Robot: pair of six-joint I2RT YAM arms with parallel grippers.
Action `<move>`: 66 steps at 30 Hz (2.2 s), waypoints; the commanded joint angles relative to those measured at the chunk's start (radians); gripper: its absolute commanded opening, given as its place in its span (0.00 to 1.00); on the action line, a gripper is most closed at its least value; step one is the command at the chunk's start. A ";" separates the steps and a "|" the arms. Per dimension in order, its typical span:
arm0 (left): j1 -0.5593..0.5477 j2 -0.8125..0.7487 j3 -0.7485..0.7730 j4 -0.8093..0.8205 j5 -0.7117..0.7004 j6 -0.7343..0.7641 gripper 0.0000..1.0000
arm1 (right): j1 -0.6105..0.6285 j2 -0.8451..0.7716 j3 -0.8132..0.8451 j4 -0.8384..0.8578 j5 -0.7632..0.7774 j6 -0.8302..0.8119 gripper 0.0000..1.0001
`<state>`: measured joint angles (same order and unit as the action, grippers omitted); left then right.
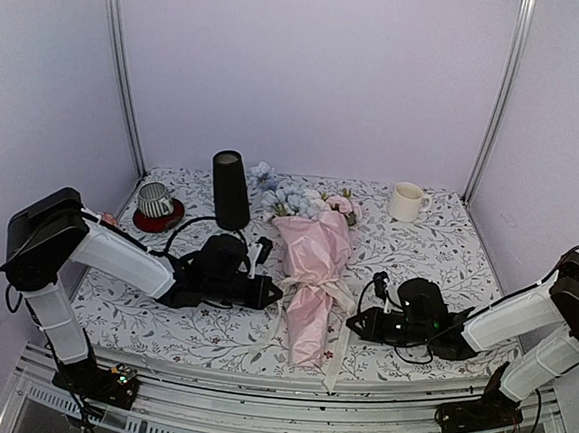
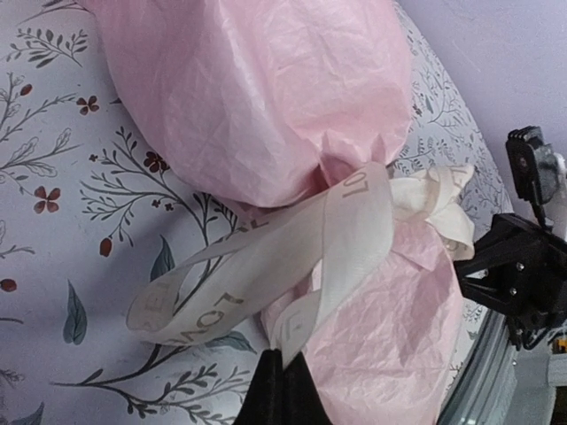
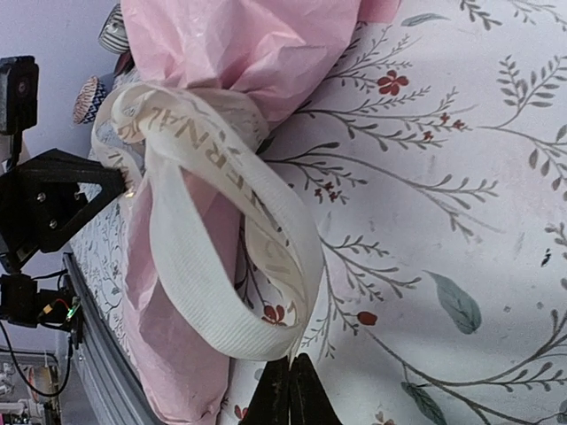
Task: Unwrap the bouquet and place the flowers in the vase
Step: Untie the ribbon from the tied bouquet.
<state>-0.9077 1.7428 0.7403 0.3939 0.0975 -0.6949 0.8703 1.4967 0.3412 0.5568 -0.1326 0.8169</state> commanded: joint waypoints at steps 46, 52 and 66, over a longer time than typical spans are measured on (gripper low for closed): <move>-0.010 -0.248 0.108 -0.307 -0.104 0.136 0.00 | -0.099 -0.398 0.235 -0.665 0.498 -0.130 0.03; -0.010 -0.280 0.116 -0.335 -0.124 0.149 0.00 | -0.108 -0.426 0.260 -0.695 0.518 -0.156 0.03; 0.002 -0.336 0.104 -0.385 -0.186 0.164 0.00 | -0.127 -0.437 0.277 -0.733 0.527 -0.161 0.02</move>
<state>-0.9150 1.4395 0.8318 0.0296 -0.0505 -0.5491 0.7547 1.0798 0.5827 -0.1471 0.3599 0.6682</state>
